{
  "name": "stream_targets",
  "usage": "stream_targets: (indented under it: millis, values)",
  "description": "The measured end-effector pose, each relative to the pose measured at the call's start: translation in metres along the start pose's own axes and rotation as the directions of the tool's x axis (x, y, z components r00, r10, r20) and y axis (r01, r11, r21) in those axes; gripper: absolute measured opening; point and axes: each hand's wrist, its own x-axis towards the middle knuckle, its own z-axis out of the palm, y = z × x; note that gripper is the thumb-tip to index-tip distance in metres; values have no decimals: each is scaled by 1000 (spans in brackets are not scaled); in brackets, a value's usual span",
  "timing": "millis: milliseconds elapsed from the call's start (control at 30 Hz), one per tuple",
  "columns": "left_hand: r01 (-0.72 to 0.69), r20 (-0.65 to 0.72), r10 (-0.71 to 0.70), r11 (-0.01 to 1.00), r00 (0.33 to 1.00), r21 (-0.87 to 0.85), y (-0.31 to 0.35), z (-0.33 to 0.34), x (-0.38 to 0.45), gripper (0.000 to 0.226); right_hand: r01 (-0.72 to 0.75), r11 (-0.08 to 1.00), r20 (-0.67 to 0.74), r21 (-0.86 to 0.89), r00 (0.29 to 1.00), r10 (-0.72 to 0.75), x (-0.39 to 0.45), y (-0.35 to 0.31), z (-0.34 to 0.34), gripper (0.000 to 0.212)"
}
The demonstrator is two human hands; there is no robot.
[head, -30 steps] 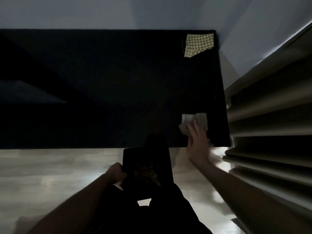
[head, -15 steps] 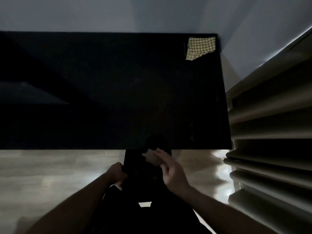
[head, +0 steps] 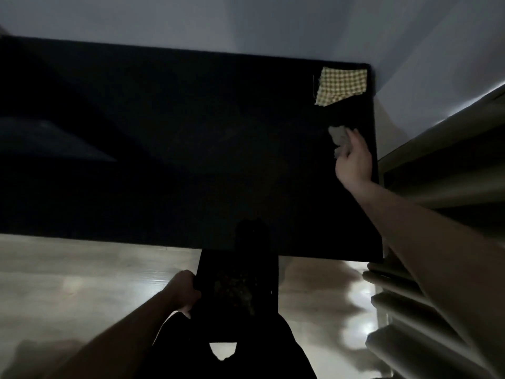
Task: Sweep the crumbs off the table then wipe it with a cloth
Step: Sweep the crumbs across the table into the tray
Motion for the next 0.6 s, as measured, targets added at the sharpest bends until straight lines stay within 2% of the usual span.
stream_targets:
  millis: [67,200,267,300,400,467,600]
  values:
    - [-32,-14,32,999,999,-1,-3,3,4,11,-49,995,36,-89,998,53,27,-5,8,52]
    - [-51,-54,51,999,997,-7,-12,7,10,33,-123,938,130,-323,976,173,53,-25,33,54]
    - [-25,-53,24,1000,998,-19,-15,9,12,37,-168,923,123,-347,967,222,56,-36,46,58]
    - [-19,-59,19,1000,998,-10,-16,9,13,32,-174,920,126,-352,965,231,57,-42,53,60]
    - [4,-66,-2,999,998,32,-19,9,16,8,-111,924,152,-365,972,177,61,-61,72,63]
    - [12,-73,-9,999,997,44,-19,8,16,8,-39,929,187,-369,976,115,66,-78,84,64]
    - [18,-75,-15,999,997,39,-22,9,20,25,120,922,272,-368,962,-17,72,-112,111,66]
